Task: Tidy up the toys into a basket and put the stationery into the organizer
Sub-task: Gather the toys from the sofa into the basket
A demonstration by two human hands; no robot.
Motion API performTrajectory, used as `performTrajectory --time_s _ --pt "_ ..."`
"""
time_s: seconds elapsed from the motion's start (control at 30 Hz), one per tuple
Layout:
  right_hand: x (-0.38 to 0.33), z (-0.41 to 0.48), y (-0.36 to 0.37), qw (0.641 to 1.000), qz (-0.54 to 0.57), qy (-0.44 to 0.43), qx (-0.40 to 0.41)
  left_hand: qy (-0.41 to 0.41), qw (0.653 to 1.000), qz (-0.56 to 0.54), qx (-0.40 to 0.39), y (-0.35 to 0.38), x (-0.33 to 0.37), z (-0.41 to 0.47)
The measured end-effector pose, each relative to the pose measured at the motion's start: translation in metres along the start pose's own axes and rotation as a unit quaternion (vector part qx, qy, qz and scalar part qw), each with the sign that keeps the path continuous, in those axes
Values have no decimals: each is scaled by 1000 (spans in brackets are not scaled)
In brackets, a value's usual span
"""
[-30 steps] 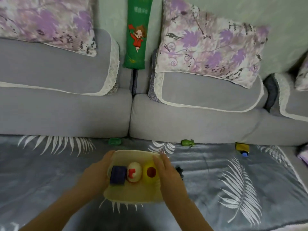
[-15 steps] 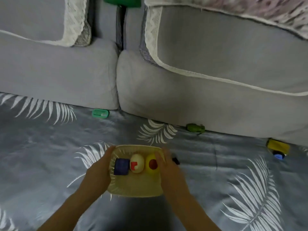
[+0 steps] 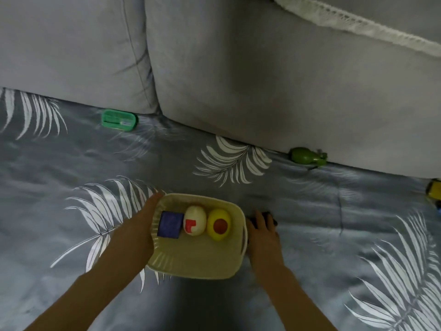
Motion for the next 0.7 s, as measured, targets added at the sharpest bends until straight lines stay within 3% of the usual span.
performTrajectory --time_s 0.03,0.07,0.13,0.23,0.33,0.4,0.47,0.57,0.63,0.7 --pt "1 0 14 1000 -9 -13 -15 41 998 45 19 -11 -5 1" --pt "-6 1 16 999 -1 -27 -22 48 998 36 -24 -10 -6 -3" --pt "-8 11 8 998 43 -35 16 148 976 151 -60 -7 0 -13" --pt "-4 19 -47 986 115 11 123 172 960 208 -73 -12 -14 -9" --pt "-29 7 -129 948 158 -24 275 161 946 267 -84 -14 -11 -12" --pt "-60 -10 -169 922 197 -85 321 197 919 329 -97 -16 -9 -10" --pt "-95 -31 -181 911 244 -151 296 229 907 340 -94 -22 -2 -16" --pt "-135 -56 -146 924 267 -216 169 160 947 265 -88 -44 6 -12" --pt "-156 -65 -106 940 260 -217 50 198 927 303 -100 -54 9 -9" --pt "-166 -71 -75 948 223 -227 -16 242 892 371 -94 -64 4 -6"
Point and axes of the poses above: each hand's wrist, its own z-axis towards the middle knuckle, its own y-axis out of the palm, x = y × z, the point moved 7 cm from there along z, towards the middle knuckle, and after that the axes turned 14 degrees about x, right-handed, at the moved point
